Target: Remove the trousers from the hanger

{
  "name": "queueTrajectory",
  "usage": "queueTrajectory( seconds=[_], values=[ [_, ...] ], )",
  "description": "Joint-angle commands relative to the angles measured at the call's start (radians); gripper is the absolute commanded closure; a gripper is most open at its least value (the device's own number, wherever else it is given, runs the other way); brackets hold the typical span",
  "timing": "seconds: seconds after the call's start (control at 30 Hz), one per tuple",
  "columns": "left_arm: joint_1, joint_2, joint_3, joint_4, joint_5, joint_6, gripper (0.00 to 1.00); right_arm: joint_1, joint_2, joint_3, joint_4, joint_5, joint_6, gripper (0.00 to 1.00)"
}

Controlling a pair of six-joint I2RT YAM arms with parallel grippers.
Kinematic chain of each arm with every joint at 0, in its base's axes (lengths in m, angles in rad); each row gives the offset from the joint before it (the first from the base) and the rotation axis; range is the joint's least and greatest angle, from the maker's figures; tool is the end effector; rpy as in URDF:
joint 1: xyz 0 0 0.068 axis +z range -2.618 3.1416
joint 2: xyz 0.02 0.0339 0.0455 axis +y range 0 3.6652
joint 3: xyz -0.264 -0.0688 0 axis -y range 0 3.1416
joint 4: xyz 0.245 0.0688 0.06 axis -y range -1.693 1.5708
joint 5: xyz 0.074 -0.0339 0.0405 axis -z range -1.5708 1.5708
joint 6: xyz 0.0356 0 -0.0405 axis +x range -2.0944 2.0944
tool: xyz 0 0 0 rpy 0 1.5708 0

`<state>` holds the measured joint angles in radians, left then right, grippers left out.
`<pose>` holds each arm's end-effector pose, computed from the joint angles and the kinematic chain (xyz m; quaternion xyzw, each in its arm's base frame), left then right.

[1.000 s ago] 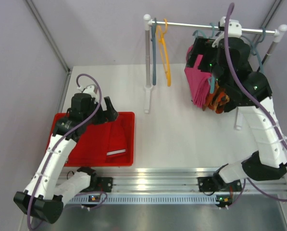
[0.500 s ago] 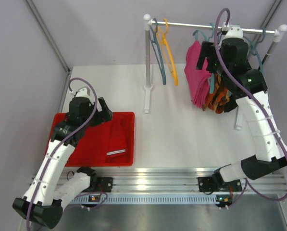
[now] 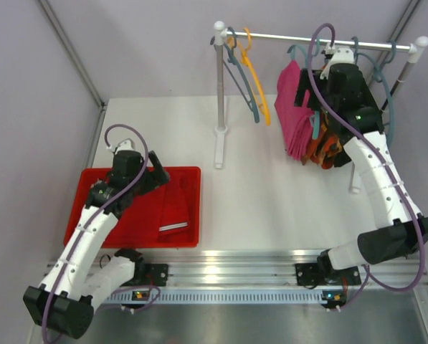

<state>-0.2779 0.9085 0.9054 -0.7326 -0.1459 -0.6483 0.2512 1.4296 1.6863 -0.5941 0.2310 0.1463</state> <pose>0.1782 -0.0455 0.3076 -0.1969 0.8906 -0.1211 0.3916 0.2995 0.0684 0.4591 0.0241 0.8127 0.0213 0.5817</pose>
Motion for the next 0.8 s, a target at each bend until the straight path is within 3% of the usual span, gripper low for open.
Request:
queueTrajectory(
  seconds=[0.0, 0.13, 0.3, 0.77],
  values=[
    [0.005, -0.065, -0.028, 0.111, 0.022, -0.01, 0.02, -0.027, -0.02, -0.037, 0.169, -0.082, -0.04, 0.14],
    [0.005, -0.105, -0.066, 0.137, 0.032, -0.014, 0.02, -0.03, -0.015, -0.065, 0.211, -0.09, -0.057, 0.31],
    [0.005, -0.126, -0.097, 0.142, 0.028, -0.028, 0.02, -0.036, -0.009, -0.086, 0.231, -0.084, -0.068, 0.43],
    [0.005, -0.125, -0.083, 0.154, 0.023, -0.019, 0.02, -0.047, -0.017, -0.148, 0.261, -0.079, -0.077, 0.5]
  ],
)
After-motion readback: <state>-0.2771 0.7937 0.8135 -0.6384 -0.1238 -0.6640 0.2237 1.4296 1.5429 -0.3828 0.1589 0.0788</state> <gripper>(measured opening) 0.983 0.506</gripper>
